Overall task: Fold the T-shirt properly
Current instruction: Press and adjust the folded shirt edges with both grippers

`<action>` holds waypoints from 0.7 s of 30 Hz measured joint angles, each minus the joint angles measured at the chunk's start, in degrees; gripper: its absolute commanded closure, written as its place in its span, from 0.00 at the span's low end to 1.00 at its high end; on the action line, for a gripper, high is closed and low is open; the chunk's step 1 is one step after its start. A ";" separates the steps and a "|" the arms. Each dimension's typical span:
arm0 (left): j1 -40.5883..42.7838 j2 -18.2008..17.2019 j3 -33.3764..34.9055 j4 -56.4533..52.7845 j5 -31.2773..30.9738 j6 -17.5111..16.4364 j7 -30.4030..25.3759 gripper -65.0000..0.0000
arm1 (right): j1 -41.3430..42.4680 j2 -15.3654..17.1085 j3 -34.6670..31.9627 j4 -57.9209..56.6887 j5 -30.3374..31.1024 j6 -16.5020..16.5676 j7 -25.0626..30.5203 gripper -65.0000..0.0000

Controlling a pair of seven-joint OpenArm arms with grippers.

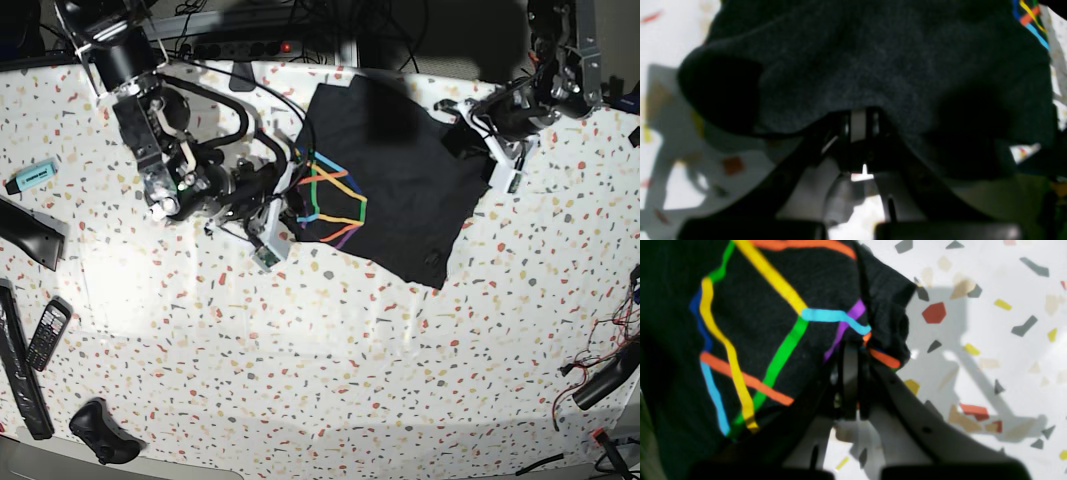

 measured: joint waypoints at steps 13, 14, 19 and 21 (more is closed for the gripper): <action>-8.81 -0.04 -0.04 -12.02 2.25 -2.91 -8.28 1.00 | -12.00 0.31 0.07 12.52 -4.52 0.00 -0.07 1.00; -9.88 0.00 -0.09 -13.57 1.99 -4.07 -8.41 1.00 | -12.92 0.31 0.07 13.40 -4.52 0.00 -0.13 1.00; -15.28 3.48 -0.13 -19.26 2.67 -5.64 -8.72 1.00 | -16.33 0.31 0.00 17.05 -6.93 -1.11 -0.02 1.00; -17.11 5.07 -0.07 -20.15 4.55 -6.75 -8.37 1.00 | -16.83 0.31 0.00 17.68 -7.06 -1.53 -0.07 1.00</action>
